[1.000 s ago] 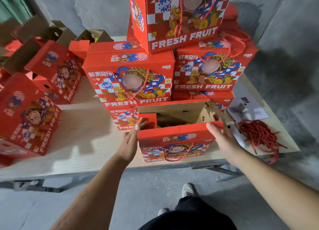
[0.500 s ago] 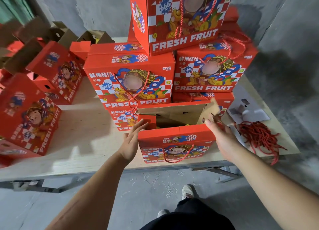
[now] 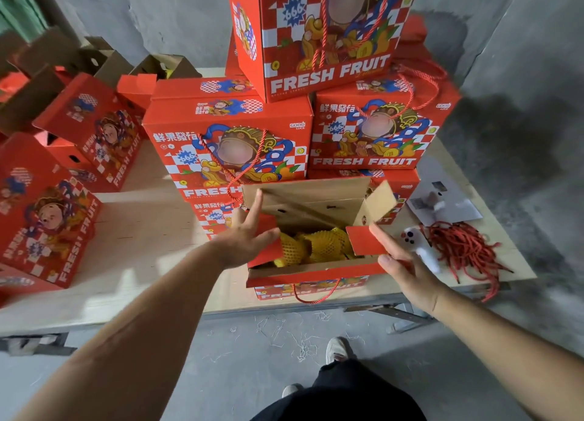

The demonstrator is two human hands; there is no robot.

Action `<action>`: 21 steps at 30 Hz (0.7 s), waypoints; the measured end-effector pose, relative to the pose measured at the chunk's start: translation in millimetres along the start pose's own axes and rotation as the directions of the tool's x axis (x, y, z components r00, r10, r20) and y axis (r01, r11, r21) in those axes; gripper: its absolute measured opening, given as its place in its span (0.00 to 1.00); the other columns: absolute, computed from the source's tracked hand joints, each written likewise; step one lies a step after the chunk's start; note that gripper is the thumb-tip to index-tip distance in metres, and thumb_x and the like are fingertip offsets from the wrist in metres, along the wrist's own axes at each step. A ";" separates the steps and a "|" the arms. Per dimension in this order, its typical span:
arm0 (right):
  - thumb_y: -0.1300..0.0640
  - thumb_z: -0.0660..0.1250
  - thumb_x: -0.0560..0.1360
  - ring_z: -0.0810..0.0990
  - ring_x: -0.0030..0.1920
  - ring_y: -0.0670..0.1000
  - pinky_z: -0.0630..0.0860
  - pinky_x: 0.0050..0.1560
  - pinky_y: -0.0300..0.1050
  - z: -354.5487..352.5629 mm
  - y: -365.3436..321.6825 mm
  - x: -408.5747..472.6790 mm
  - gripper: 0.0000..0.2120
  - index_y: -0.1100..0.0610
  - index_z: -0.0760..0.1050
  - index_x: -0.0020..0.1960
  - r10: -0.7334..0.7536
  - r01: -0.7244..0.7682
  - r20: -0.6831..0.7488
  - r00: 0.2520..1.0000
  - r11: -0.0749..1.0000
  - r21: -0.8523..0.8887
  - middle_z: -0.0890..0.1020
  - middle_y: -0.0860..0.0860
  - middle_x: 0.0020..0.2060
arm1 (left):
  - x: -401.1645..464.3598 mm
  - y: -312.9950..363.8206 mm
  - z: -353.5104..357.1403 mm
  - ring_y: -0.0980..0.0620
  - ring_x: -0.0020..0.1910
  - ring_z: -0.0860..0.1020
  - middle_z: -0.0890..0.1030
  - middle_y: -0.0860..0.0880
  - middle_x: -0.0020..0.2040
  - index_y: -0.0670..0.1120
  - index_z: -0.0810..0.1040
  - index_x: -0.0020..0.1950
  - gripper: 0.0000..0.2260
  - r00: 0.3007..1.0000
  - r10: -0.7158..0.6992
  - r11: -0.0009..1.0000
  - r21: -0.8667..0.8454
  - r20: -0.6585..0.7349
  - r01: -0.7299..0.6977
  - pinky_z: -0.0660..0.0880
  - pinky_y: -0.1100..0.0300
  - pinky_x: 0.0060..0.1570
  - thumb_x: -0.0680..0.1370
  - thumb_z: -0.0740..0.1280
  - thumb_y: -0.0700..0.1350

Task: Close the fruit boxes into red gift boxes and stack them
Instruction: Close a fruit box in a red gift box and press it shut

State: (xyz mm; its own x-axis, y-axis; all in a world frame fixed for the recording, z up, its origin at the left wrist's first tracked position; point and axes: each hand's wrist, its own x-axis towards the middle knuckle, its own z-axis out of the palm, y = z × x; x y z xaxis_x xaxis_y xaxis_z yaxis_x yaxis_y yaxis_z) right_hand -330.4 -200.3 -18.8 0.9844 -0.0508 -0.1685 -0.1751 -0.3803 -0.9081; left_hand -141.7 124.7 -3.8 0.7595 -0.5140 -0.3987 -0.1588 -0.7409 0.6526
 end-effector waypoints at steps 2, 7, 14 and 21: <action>0.26 0.59 0.75 0.52 0.82 0.50 0.54 0.82 0.56 -0.9 0.9 3.7 0.39 0.35 0.53 0.82 -0.038 0.038 -0.009 0.999 0.999 -0.028 0.60 0.42 0.82 | 9.3 5.3 1.5 0.37 0.69 0.71 0.59 0.43 0.77 0.73 0.27 0.74 0.39 0.990 -0.027 0.998 0.046 -0.141 0.034 0.78 0.42 0.61 0.78 0.56 0.72; 0.16 0.56 0.65 0.34 0.77 0.31 0.43 0.79 0.55 -10.0 -17.2 24.0 0.38 0.19 0.54 0.73 0.094 -0.098 -0.058 0.994 0.993 -0.069 0.40 0.25 0.77 | 13.0 0.6 31.6 0.39 0.65 0.75 0.61 0.43 0.73 0.63 0.32 0.81 0.42 0.954 0.053 0.959 0.280 -0.295 0.033 0.78 0.51 0.47 0.81 0.62 0.65; 0.31 0.74 0.62 0.72 0.72 0.45 0.70 0.69 0.51 10.7 -30.4 39.8 0.36 0.32 0.71 0.69 0.287 -0.242 -0.006 0.958 0.820 0.519 0.73 0.40 0.72 | 3.7 -1.4 41.6 0.32 0.78 0.57 0.49 0.43 0.79 0.56 0.46 0.85 0.43 0.913 0.149 0.934 0.358 -0.380 -0.003 0.64 0.38 0.74 0.79 0.70 0.59; 0.33 0.71 0.70 0.69 0.70 0.40 0.61 0.71 0.49 7.2 -33.7 34.1 0.39 0.32 0.61 0.78 0.323 -0.325 0.086 0.942 0.825 0.463 0.66 0.35 0.74 | -10.9 -4.1 50.6 0.31 0.82 0.50 0.39 0.42 0.84 0.58 0.48 0.85 0.40 0.917 0.186 0.962 0.255 -0.354 -0.097 0.63 0.36 0.75 0.80 0.68 0.61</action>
State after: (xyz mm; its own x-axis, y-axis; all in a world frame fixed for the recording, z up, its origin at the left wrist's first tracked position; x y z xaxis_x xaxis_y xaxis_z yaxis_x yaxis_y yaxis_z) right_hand -291.1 -182.6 3.3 0.8697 -0.0914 -0.4851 -0.4725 0.1305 -0.8716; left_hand -181.2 111.5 -34.8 0.8899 -0.4560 -0.0161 -0.3873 -0.7735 0.5017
